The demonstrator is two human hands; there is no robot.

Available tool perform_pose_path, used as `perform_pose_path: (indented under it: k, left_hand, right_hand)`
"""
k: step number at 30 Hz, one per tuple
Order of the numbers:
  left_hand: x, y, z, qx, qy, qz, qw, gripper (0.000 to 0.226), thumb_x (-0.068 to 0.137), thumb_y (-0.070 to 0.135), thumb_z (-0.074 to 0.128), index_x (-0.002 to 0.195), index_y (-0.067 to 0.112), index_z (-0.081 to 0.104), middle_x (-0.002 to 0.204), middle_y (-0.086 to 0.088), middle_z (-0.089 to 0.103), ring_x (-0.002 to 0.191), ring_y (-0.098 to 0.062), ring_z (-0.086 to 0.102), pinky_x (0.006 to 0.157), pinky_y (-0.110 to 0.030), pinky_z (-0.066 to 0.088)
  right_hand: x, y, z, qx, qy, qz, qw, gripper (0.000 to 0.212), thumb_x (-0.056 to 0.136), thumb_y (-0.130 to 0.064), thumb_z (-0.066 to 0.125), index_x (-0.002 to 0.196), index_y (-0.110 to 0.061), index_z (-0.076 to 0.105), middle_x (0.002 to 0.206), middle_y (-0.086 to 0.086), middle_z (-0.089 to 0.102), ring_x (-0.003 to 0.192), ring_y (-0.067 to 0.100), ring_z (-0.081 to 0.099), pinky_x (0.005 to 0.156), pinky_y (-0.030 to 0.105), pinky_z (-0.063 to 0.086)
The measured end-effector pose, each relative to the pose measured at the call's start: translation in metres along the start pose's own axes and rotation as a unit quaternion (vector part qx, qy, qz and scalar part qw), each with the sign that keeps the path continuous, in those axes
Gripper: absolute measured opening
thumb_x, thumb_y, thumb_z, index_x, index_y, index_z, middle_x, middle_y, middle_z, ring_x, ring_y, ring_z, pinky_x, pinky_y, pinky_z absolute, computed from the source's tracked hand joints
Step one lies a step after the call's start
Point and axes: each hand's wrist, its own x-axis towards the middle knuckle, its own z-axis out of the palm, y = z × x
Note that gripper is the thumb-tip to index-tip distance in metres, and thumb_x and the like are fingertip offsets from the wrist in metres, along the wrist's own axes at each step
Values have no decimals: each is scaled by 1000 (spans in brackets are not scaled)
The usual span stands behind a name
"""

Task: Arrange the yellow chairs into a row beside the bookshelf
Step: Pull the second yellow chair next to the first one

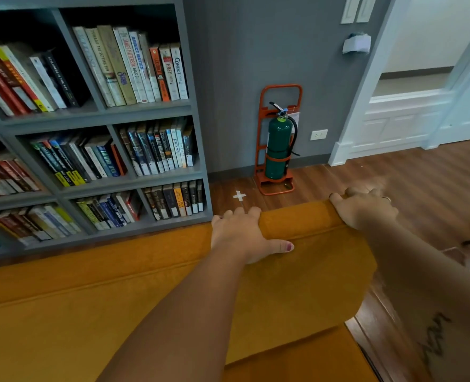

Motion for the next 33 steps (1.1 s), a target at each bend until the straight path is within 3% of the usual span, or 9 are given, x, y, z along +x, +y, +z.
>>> perform_pose_path:
  k: [8, 33]
  left_hand:
    - [-16, -14, 1, 4, -10, 24, 1000, 100, 66, 88, 47, 146, 30, 27, 147, -5, 39, 137, -31, 33, 112, -51, 19]
    - [-61, -100, 0, 17, 2, 45, 999, 102, 66, 90, 42, 147, 28, 28, 145, -6, 42, 135, -31, 36, 112, -53, 26]
  right_hand:
    - [-29, -4, 3, 1, 11, 18, 1000, 60, 93, -62, 25, 138, -27, 44, 143, 19, 36, 130, 40, 35, 103, 51, 30]
    - [-100, -66, 37, -1, 38, 36, 999, 59, 93, -59, 24, 138, -27, 45, 147, 22, 32, 133, 42, 30, 105, 52, 27]
